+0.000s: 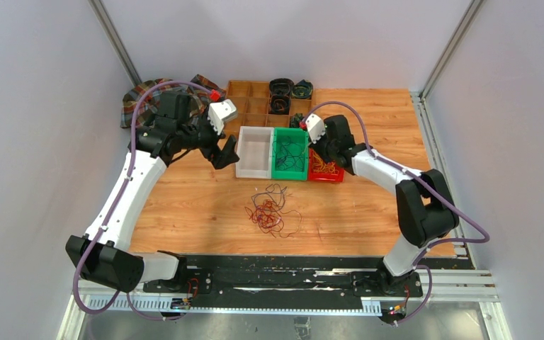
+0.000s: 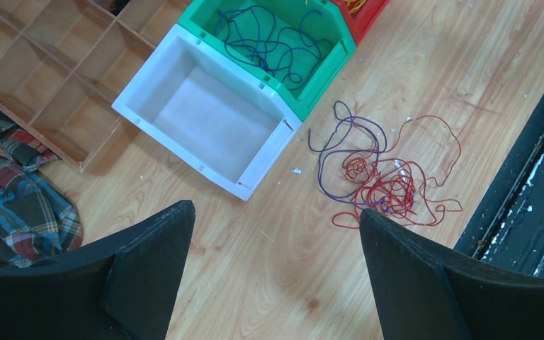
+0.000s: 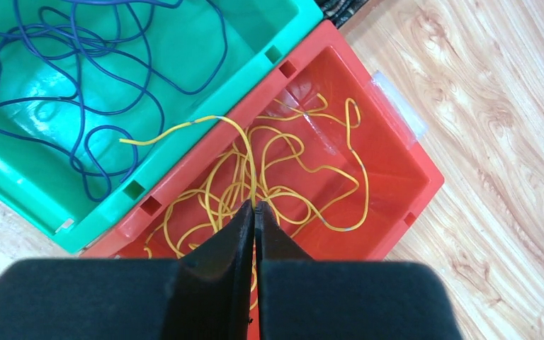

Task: Untangle the cables

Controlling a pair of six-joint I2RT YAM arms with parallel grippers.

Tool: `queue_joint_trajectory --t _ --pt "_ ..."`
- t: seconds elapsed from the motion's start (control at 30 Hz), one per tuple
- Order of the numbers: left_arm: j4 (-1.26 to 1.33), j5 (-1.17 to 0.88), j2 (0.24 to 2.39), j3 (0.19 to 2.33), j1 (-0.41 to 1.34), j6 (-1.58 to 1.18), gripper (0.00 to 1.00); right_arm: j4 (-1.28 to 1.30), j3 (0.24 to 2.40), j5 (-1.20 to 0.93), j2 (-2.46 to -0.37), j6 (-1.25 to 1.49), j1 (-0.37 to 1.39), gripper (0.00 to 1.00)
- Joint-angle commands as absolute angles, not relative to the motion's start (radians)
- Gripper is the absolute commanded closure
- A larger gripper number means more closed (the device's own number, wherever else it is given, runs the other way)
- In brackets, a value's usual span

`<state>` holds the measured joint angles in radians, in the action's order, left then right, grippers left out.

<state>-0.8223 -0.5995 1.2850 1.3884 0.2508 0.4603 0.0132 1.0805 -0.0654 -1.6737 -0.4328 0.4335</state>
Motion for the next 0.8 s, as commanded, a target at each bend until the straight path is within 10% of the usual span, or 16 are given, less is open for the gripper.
queue_joint_trajectory --t 0.0,0.47,0.77 --pt "-0.831 -0.610 1.278 1.423 0.242 0.456 0.09 -0.013 1.076 0.027 -1.678 -0.407 0.433 0.99" --pt "-0.837 -0.606 1.273 1.419 0.242 0.466 0.09 0.054 1.176 0.173 -1.820 -0.333 0.417 0.99" --pt "-0.839 -0.603 1.269 1.419 0.242 0.477 0.08 0.047 1.200 0.129 -1.729 -0.270 0.417 0.77"
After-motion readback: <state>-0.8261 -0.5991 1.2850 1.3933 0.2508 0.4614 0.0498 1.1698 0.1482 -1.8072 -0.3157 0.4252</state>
